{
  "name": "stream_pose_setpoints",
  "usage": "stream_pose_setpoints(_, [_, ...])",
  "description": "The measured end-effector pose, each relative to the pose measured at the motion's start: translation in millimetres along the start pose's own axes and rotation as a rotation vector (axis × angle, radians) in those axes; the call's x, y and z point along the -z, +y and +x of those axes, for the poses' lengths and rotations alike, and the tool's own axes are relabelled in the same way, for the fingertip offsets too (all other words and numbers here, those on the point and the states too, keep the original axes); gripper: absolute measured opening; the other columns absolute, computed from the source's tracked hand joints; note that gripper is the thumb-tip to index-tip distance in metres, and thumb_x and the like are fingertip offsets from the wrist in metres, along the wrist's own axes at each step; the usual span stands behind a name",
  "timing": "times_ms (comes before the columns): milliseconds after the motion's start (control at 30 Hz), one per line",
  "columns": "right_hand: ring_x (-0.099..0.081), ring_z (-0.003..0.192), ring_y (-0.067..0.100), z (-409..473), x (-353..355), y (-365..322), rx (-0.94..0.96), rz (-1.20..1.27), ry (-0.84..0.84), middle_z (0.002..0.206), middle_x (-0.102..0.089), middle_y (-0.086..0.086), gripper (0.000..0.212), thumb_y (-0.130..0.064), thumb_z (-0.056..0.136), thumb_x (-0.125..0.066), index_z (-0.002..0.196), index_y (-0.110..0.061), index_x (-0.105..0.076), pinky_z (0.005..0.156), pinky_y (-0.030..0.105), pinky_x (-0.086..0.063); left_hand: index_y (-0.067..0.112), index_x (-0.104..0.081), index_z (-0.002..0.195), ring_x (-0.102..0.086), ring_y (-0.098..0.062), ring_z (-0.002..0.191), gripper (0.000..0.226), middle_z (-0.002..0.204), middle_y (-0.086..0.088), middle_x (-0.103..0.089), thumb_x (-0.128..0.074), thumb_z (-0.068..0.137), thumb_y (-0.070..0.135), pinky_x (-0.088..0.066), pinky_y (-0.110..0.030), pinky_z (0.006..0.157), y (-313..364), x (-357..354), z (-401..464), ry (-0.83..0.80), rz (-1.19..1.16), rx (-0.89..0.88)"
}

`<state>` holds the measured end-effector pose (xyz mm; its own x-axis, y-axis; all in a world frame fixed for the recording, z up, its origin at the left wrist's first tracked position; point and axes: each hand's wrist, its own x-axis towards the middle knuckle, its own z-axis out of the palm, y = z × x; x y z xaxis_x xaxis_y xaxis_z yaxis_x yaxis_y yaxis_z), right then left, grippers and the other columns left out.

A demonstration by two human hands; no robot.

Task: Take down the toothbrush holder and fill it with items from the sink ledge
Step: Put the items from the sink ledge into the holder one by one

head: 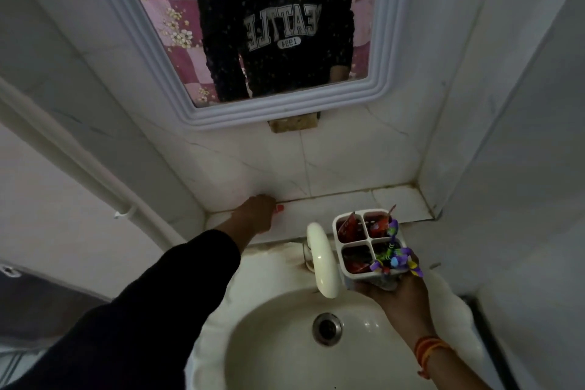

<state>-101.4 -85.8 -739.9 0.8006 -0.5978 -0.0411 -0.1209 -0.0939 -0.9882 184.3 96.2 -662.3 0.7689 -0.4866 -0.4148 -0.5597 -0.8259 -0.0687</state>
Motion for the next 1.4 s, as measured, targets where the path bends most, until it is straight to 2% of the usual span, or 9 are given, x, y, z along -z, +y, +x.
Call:
stream_pose_setpoints(233, [-0.065, 0.116, 0.006, 0.8, -1.0, -4.2, -0.076, -0.002, -0.004, 0.122, -0.071, -0.003, 0.121, -0.078, 0.030, -0.087, 0.130, -0.015, -0.061, 0.083, -0.002, -0.048, 0.018, -0.053, 0.131, -0.060, -0.037, 0.108, 0.038, 0.123, -0.016, -0.054, -0.043, 0.101, 0.039, -0.051, -0.046, 0.087, 5.3, -13.1, -7.7, 0.166, 0.056, -0.027])
stream_pose_setpoints(400, [-0.066, 0.112, 0.008, 0.1, -2.3, -8.0, -0.107, -0.068, -0.002, 0.120, -0.072, -0.002, 0.108, -0.063, 0.035, -0.093, 0.127, -0.015, -0.063, 0.079, -0.006, -0.045, 0.027, -0.052, 0.133, -0.066, -0.021, 0.079, 0.038, 0.110, -0.009, -0.064, -0.054, 0.098, 0.044, -0.053, -0.032, 0.067, 25.4, 41.5, -27.8, 0.056, -0.258, -0.223])
stream_pose_setpoints(500, [-0.065, 0.105, -0.010, -1.4, -2.6, -14.1, -0.072, -0.058, 0.012, 0.120, -0.072, 0.000, 0.090, -0.028, 0.047, -0.102, 0.127, -0.013, -0.062, 0.079, -0.004, -0.047, 0.022, -0.065, 0.126, -0.068, -0.010, 0.060, 0.046, 0.109, -0.001, -0.069, -0.073, 0.086, 0.042, -0.055, -0.024, 0.060, 45.1, 79.3, -51.1, -0.002, -0.311, -0.314])
stream_pose_setpoints(600, [-0.064, 0.094, -0.021, -2.2, -2.3, -18.2, -0.047, 0.015, 0.019, 0.114, -0.070, 0.001, 0.078, 0.005, 0.056, -0.095, 0.125, -0.004, -0.061, 0.070, -0.003, -0.048, 0.017, -0.075, 0.108, -0.073, -0.007, 0.065, 0.037, 0.093, 0.004, -0.075, -0.082, 0.078, 0.036, -0.061, -0.026, 0.069, 61.8, 108.7, -69.3, 0.031, -0.230, -0.370])
stream_pose_setpoints(800, [-0.063, 0.094, -0.023, -4.5, -2.1, -18.8, 0.004, 0.049, -0.015, 0.113, -0.067, -0.005, 0.080, 0.014, 0.055, -0.093, 0.124, -0.008, -0.058, 0.071, -0.002, -0.050, 0.017, -0.074, 0.108, -0.073, -0.002, 0.065, 0.026, 0.090, 0.004, -0.077, -0.078, 0.083, 0.022, -0.058, -0.019, 0.071, 107.2, 128.9, -83.9, -0.020, -0.145, -0.414])
stream_pose_setpoints(967, [-0.062, 0.102, -0.019, -3.1, -0.9, -14.2, 0.023, -0.016, -0.008, 0.115, -0.067, -0.013, 0.084, 0.000, 0.052, -0.099, 0.124, -0.015, -0.058, 0.077, 0.000, -0.050, 0.012, -0.068, 0.119, -0.076, -0.011, 0.075, 0.030, 0.097, -0.005, -0.077, -0.070, 0.089, 0.013, -0.057, -0.016, 0.058, 134.6, 110.1, -77.5, -0.104, -0.214, -0.394])
stream_pose_setpoints(1100, [-0.067, 0.110, 0.001, -1.6, -0.3, -8.3, 0.015, -0.042, -0.040, 0.115, -0.068, -0.008, 0.079, -0.007, 0.058, -0.097, 0.128, -0.015, -0.060, 0.076, 0.008, -0.055, 0.010, -0.070, 0.116, -0.078, -0.017, 0.080, 0.030, 0.098, -0.008, -0.078, -0.068, 0.093, 0.029, -0.063, -0.026, 0.068, 138.0, 106.2, -73.0, -0.088, -0.266, -0.360])
stream_pose_setpoints(1200, [-0.064, 0.114, -0.004, -2.2, 0.0, -9.8, 0.019, -0.010, -0.009, 0.122, -0.068, -0.017, 0.090, -0.023, 0.050, -0.099, 0.129, -0.030, -0.056, 0.089, 0.017, -0.056, 0.004, -0.074, 0.102, -0.078, -0.023, 0.084, 0.037, 0.093, -0.012, -0.079, -0.059, 0.098, 0.038, -0.060, -0.029, 0.072, 133.8, 110.6, -67.5, -0.081, -0.292, -0.280])
stream_pose_setpoints(1400, [-0.056, 0.106, -0.025, -3.3, 2.4, -9.2, 0.055, -0.092, 0.000, 0.112, -0.063, -0.035, 0.090, -0.024, 0.054, -0.100, 0.124, -0.047, -0.049, 0.083, -0.002, -0.046, 0.001, -0.070, 0.118, -0.076, -0.018, 0.087, 0.032, 0.102, -0.010, -0.077, -0.061, 0.098, 0.025, -0.060, -0.025, 0.073, 134.3, 102.8, -63.7, -0.187, -0.221, -0.218])
